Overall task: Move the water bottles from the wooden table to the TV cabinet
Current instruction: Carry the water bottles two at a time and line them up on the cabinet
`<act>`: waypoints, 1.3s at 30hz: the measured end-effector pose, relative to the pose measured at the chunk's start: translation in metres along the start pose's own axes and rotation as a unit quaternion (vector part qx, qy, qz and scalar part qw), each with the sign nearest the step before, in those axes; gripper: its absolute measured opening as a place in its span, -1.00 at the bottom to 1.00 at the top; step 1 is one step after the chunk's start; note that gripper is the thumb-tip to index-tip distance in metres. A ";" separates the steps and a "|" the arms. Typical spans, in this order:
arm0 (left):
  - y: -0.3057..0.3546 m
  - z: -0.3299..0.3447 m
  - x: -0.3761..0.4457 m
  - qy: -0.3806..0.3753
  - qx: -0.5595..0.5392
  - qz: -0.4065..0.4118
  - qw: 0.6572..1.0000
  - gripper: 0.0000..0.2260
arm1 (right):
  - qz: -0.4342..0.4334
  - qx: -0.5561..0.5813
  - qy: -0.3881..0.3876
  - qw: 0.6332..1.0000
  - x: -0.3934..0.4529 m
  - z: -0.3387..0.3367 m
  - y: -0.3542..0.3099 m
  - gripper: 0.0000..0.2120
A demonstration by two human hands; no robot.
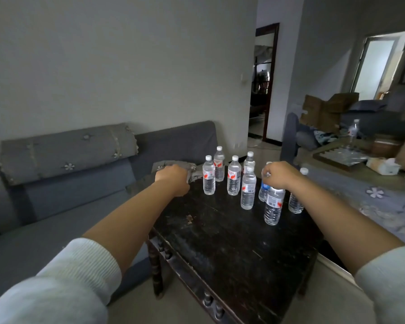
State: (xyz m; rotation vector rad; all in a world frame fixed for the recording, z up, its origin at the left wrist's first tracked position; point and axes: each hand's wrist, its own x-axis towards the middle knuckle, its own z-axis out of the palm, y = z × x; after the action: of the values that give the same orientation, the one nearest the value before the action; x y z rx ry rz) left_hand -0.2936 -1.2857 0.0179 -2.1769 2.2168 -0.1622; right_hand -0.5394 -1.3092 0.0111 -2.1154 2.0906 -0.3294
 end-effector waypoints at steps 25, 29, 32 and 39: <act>-0.048 0.091 0.402 -0.066 -0.018 0.190 0.979 -0.64 | 0.223 -0.046 -0.062 0.972 0.296 0.098 -0.019 -0.70; -0.018 0.114 0.435 -0.089 -0.054 0.229 0.968 -0.64 | 0.247 -0.015 -0.077 0.966 0.325 0.114 0.003 -0.58; 0.003 0.131 0.460 -0.097 -0.044 0.246 0.963 -0.61 | 0.239 -0.015 -0.107 0.965 0.343 0.128 0.015 -0.55; 0.033 0.153 0.506 -0.087 0.035 0.287 0.953 -0.66 | 0.234 -0.030 -0.122 0.964 0.358 0.148 0.038 -0.67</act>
State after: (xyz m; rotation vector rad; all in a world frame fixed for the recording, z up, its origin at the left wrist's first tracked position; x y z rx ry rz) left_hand -0.3227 -1.7988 -0.1112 -1.3664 2.5674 -0.0273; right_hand -0.5355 -1.6749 -0.1232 -1.5203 2.3723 0.0525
